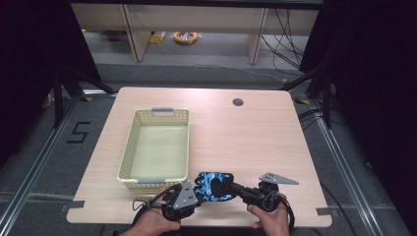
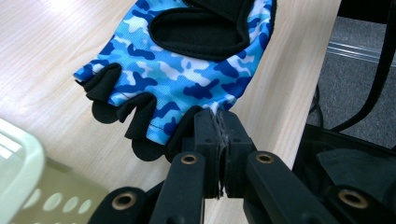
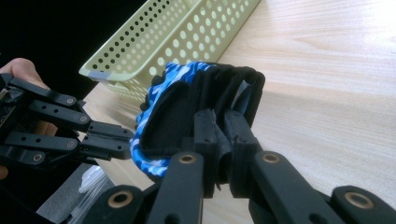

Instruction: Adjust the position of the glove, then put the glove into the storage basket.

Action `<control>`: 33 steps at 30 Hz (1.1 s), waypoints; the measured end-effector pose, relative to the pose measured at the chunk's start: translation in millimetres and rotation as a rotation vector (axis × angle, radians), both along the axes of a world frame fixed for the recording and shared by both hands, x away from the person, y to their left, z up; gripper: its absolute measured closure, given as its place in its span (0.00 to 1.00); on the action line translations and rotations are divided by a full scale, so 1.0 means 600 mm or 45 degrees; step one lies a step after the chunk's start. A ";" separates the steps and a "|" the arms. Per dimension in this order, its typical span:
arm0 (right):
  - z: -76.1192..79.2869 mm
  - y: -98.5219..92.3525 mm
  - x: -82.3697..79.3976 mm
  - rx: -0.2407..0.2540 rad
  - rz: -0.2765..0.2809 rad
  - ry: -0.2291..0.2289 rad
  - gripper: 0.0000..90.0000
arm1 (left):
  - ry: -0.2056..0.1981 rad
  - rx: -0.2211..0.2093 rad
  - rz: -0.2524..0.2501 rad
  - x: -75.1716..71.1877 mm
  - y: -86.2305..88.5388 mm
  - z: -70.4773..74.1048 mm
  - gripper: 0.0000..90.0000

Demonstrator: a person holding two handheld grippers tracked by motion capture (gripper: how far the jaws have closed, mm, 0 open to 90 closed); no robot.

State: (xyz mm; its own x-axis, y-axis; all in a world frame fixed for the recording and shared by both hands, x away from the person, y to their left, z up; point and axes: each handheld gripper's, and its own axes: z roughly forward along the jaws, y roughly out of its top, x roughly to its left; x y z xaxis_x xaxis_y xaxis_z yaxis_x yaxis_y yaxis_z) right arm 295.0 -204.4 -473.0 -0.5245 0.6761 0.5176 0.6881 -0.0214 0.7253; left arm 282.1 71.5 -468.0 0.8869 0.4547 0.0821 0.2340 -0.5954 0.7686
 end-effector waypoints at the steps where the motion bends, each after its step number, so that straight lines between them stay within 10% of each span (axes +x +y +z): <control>1: -0.001 -0.001 0.002 -0.017 0.020 -0.038 0.95 | -0.017 0.011 -0.008 0.000 0.001 0.003 0.97; 17: 0.028 0.019 0.016 -0.012 0.057 -0.067 0.95 | -0.047 0.001 0.049 0.000 0.024 0.041 0.97; 33: 0.123 0.088 0.048 -0.001 0.185 -0.185 0.95 | -0.103 -0.056 0.131 0.004 0.091 0.120 0.97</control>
